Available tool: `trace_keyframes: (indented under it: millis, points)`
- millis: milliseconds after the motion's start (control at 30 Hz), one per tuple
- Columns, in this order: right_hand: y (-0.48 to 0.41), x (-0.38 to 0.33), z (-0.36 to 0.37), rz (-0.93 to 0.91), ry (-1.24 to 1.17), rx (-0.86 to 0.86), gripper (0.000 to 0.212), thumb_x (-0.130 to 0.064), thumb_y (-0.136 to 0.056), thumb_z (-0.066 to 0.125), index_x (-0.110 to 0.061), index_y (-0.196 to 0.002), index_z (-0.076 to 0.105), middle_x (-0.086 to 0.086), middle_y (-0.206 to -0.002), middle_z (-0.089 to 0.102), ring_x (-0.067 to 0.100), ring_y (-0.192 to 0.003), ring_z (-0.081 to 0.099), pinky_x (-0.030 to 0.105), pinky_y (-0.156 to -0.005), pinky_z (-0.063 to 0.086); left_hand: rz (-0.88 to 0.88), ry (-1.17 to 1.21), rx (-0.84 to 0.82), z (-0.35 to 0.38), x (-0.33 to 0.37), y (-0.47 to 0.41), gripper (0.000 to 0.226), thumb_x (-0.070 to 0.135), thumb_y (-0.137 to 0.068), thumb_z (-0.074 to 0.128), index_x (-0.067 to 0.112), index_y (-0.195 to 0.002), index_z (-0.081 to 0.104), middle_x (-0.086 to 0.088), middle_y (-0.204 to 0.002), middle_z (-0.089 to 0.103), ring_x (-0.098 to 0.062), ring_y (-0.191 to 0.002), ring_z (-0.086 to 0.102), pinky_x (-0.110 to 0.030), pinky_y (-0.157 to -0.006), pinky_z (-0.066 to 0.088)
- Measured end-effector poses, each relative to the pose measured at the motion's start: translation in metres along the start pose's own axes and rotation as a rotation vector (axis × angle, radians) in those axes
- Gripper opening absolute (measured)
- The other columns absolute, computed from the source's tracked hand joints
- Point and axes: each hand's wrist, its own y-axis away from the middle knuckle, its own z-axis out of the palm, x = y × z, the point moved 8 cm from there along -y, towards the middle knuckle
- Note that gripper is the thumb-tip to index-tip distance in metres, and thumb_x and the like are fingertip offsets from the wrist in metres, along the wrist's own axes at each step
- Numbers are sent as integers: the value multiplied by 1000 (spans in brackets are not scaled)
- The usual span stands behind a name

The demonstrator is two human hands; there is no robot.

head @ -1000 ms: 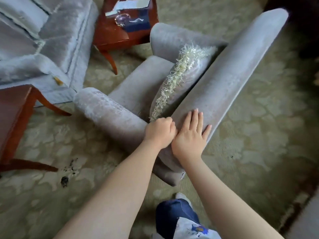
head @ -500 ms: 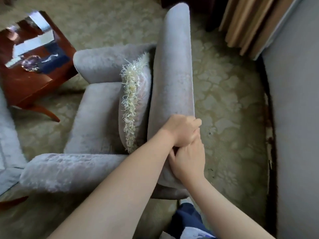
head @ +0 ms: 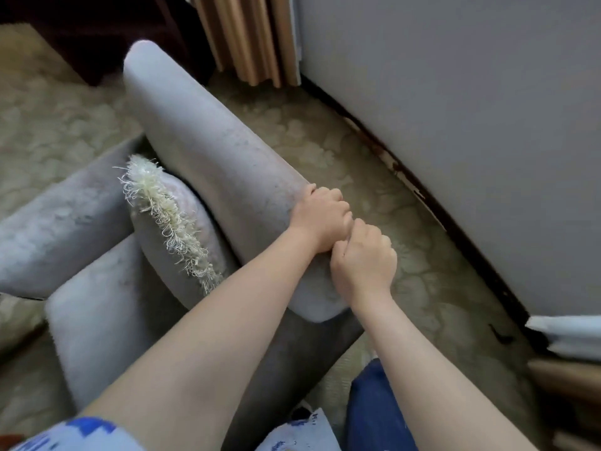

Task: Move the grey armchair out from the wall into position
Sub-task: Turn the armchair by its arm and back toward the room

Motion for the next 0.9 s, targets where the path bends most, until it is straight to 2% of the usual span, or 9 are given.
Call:
trace_keyframes:
  millis: [133,233,333,467,667,800,900]
  points:
    - [-2,18,0,170,-298,93,39,-27,-97,27,-5,-97,59,15,-104,61,35,-97,50,41,-81,37,-10,-31,-33,5,3,9,44,42,-96,24,26,-113,62,1,-123,55,-18,-120,41,-43,-105,17]
    - [-6,23,5,193,-338,79,40,-28,-98,27,-5,-101,60,16,-109,59,35,-100,50,40,-84,38,-17,-84,-78,9,9,9,48,45,-95,21,24,-116,59,0,-125,53,-23,-121,40,-48,-105,17]
    - [-8,28,10,203,-365,86,40,-29,-98,29,-6,-108,60,17,-113,57,35,-103,51,40,-86,39,12,-138,-28,10,12,10,47,44,-95,21,24,-117,57,2,-124,54,-22,-120,41,-51,-104,18]
    - [-9,29,10,221,-358,106,40,-29,-98,29,-4,-107,59,19,-111,57,37,-103,51,39,-86,38,18,-42,-5,11,11,9,46,45,-95,24,25,-115,61,5,-125,55,-15,-126,38,-59,-109,5]
    - [-7,31,9,254,-351,140,43,-31,-98,29,-5,-107,62,18,-113,60,37,-106,53,37,-84,38,27,-30,39,8,12,9,42,35,-96,25,19,-110,61,-1,-123,58,-17,-124,42,-54,-111,8]
    - [-2,29,8,258,-380,162,43,-31,-99,27,-4,-105,61,18,-114,59,35,-107,52,36,-82,37,39,-52,19,8,13,12,45,37,-97,23,17,-117,57,-5,-126,56,-24,-122,45,-49,-110,14]
    - [6,29,8,268,-369,202,44,-30,-99,26,-3,-107,59,19,-117,58,34,-110,50,36,-83,37,62,-68,72,9,14,21,45,38,-96,22,17,-115,58,-4,-127,56,-24,-121,45,-47,-107,18]
